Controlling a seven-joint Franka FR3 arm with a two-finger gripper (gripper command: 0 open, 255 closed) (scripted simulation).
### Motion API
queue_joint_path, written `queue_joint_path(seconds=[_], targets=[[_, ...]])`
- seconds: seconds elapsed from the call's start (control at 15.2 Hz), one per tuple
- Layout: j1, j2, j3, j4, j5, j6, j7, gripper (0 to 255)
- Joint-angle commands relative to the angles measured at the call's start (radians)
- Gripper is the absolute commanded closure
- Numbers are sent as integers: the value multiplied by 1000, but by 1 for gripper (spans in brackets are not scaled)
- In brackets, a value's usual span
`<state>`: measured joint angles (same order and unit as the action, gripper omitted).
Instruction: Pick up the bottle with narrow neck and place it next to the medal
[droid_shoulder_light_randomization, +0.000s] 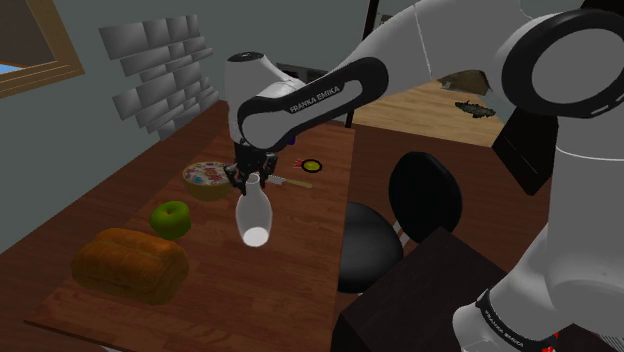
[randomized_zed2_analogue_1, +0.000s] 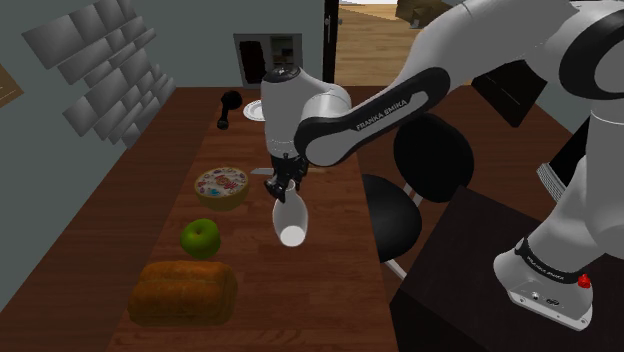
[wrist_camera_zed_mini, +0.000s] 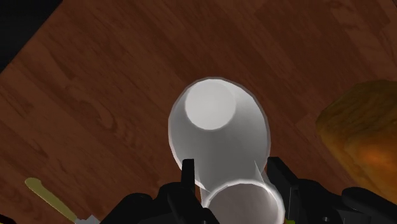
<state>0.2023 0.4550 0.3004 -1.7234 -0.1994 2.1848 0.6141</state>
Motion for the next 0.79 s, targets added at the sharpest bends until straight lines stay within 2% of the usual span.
queue_joint_path(seconds=[0.0, 0.73], targets=[[-1, -13, 3, 9, 5, -22, -3, 255], [-6, -70, 15, 78, 31, -144, -23, 255]])
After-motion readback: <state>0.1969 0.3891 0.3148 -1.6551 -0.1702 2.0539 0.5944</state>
